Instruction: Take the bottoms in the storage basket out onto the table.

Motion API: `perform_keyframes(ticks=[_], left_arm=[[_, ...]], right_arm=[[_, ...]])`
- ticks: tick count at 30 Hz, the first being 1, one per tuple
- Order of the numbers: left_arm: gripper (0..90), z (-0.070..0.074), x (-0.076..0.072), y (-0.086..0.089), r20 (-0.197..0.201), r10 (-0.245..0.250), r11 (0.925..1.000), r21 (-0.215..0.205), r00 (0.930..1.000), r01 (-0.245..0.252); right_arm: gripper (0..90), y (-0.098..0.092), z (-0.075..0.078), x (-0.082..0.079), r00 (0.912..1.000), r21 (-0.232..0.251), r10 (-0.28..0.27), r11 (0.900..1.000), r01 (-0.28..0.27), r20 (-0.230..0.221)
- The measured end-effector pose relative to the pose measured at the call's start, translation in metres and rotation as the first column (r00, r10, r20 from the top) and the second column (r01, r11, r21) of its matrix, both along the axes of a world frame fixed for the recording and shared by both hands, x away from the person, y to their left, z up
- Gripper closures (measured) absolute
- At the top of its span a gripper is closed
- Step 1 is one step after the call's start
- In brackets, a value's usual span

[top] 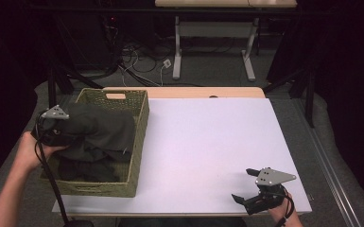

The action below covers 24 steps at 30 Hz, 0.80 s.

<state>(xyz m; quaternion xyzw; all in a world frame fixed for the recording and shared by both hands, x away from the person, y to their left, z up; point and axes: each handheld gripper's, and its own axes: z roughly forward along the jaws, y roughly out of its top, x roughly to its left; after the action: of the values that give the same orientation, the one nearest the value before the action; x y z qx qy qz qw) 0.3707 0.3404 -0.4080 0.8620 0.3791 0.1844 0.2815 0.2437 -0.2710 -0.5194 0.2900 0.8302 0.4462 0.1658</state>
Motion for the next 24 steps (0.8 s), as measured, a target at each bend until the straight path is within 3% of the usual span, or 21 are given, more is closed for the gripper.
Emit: perform_keyframes(ticks=[15,24], left_arm=[[56.9,0.019,-0.001,-0.009,0.079,-0.009,0.999,-0.043,0.9968,0.012],[56.8,0.031,0.002,-0.024,0.098,-0.055,0.9966,-0.056,0.9937,0.06]], right_arm=[[0.6,0.0,0.0,0.0,1.0,0.0,0.003,1.0,-0.003,-0.002],[0.6,-0.001,0.0,0.0,1.0,-0.006,0.0,1.0,0.0,-0.003]])
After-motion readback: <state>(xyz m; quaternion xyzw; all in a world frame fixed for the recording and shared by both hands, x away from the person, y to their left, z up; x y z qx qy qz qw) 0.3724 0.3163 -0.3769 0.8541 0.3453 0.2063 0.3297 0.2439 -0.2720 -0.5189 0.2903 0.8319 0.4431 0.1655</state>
